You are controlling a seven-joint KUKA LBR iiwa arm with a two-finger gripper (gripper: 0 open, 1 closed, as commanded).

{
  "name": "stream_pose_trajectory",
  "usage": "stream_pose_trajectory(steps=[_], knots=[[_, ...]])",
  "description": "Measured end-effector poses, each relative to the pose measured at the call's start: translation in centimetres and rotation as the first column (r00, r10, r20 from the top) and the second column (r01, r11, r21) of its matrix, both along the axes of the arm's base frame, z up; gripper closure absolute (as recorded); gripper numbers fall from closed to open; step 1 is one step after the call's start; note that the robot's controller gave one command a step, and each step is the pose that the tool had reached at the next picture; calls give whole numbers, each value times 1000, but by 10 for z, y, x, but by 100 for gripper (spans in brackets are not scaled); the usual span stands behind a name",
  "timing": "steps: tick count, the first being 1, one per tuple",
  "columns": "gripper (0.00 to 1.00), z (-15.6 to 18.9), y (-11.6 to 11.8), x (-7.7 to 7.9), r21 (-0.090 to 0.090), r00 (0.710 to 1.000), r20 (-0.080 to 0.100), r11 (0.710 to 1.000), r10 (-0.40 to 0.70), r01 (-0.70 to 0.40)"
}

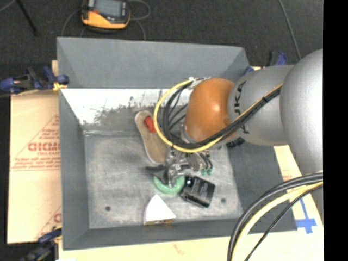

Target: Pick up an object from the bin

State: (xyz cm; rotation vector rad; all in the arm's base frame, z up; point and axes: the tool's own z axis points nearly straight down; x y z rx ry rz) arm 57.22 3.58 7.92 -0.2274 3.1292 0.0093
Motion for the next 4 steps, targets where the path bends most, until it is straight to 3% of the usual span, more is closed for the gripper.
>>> stream_pose_trajectory(steps=[4], knots=[[100,17,-1,1,-4,1000,3,1000,1,-1]])
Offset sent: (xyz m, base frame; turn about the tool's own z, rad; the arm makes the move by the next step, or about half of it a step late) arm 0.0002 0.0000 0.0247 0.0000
